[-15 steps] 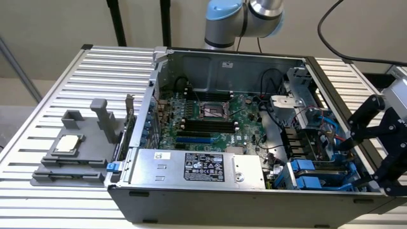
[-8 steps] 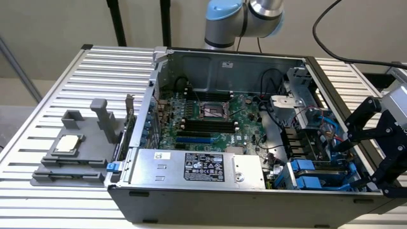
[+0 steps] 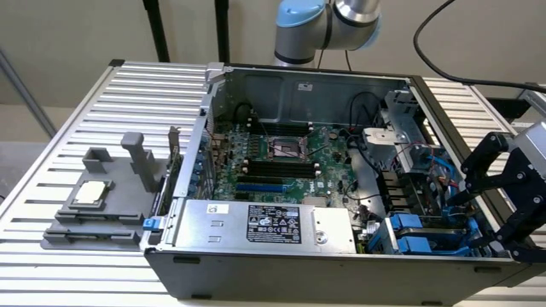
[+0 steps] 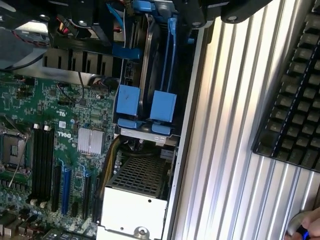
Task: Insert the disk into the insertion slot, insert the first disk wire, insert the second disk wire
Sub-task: 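Insert the first disk wire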
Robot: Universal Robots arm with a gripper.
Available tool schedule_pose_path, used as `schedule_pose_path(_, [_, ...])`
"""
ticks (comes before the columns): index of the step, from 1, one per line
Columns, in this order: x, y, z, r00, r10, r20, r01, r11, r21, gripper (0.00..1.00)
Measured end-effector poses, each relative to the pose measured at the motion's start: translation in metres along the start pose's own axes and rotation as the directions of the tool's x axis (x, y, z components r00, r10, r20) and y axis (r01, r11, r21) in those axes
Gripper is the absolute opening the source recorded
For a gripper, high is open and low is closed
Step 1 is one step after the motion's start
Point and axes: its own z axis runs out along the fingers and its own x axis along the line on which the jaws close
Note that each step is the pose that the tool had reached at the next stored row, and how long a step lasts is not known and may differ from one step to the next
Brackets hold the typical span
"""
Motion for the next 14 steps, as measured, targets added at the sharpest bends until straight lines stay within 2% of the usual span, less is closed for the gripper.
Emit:
schedule_pose_path(1, [0.0,-0.0003,0.0,1.0,-0.005,0.004,0.005,1.0,0.0002,0.58])
schedule_pose_path(2, [0.0001,-0.0007,0.0,0.9999,-0.011,0.0084,0.011,0.9999,0.0004,0.51])
schedule_pose_path(5, [0.0002,-0.0018,0.0,0.9994,-0.026,0.023,0.026,0.9997,0.0018,0.51])
schedule_pose_path(9, [0.0005,-0.0032,0.0001,0.9979,-0.045,0.0468,0.045,0.999,0.006,0.51])
schedule_pose_path(12, [0.0006,-0.0038,0.0004,0.9962,-0.06,0.0629,0.06,0.9981,0.0128,0.51])
schedule_pose_path(14, [0.0007,-0.004,0.0006,0.9951,-0.07,0.0692,0.069,0.9974,0.0207,0.51])
